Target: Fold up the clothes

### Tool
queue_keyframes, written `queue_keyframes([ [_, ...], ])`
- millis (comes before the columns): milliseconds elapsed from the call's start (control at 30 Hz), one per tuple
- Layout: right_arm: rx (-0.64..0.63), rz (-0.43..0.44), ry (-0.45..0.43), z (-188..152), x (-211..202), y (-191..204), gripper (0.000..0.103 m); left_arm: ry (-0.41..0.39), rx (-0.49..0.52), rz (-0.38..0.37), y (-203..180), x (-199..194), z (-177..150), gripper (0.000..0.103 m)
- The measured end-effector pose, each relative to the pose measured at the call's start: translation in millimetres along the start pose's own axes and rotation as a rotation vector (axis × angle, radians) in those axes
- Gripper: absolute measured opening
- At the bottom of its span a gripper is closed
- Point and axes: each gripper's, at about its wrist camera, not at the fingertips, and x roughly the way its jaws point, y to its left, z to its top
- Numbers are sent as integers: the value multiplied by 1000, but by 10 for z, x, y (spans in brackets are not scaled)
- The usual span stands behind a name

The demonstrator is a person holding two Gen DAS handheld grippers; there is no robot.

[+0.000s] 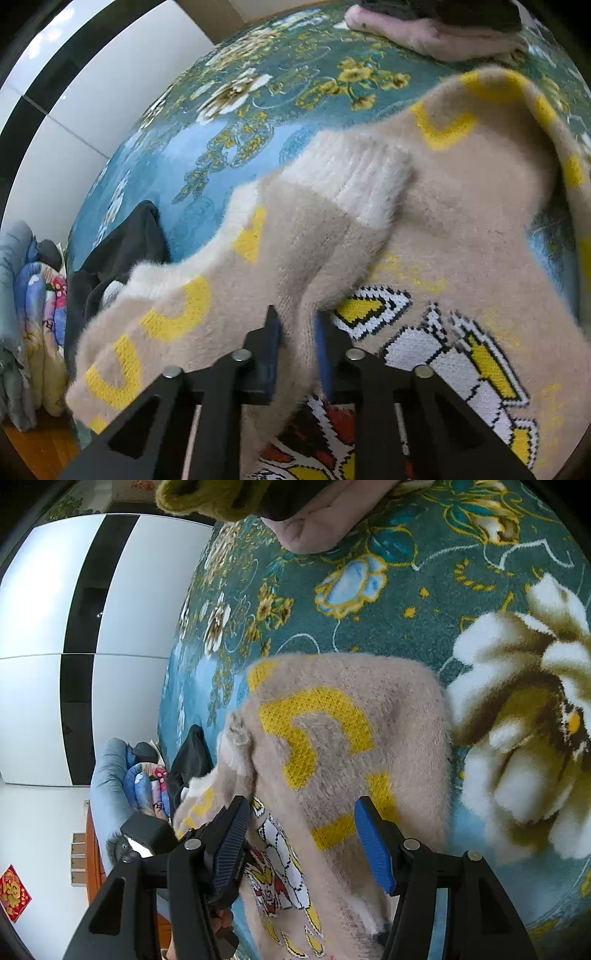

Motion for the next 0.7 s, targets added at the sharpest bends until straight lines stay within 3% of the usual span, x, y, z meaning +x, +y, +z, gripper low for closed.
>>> queue_keyframes([
  [133, -71, -68, 13, -31, 30, 96, 63, -62, -48, -83, 51, -256, -38, 14],
  [233, -146, -162, 60, -81, 133, 179, 63, -95, 10, -124, -152, -465, -33, 14],
  [333, -232, -290, 153, -175, 352, 245, 63, -51, 46, -99, -288, -398, -84, 15],
  [467, -296, -367, 201, -234, 480, 292, 62, 21, -40, -138, -280, -305, -121, 22],
  [533, -275, -331, 199, -215, 445, 271, 52, 17, -72, -165, -251, -381, -157, 23],
  [600, -242, -275, 197, -190, 395, 242, 28, 6, -107, -187, -191, -490, -218, 26],
  [700, -193, -192, 194, -153, 320, 197, 14, -16, -177, -220, -43, -650, -338, 27],
])
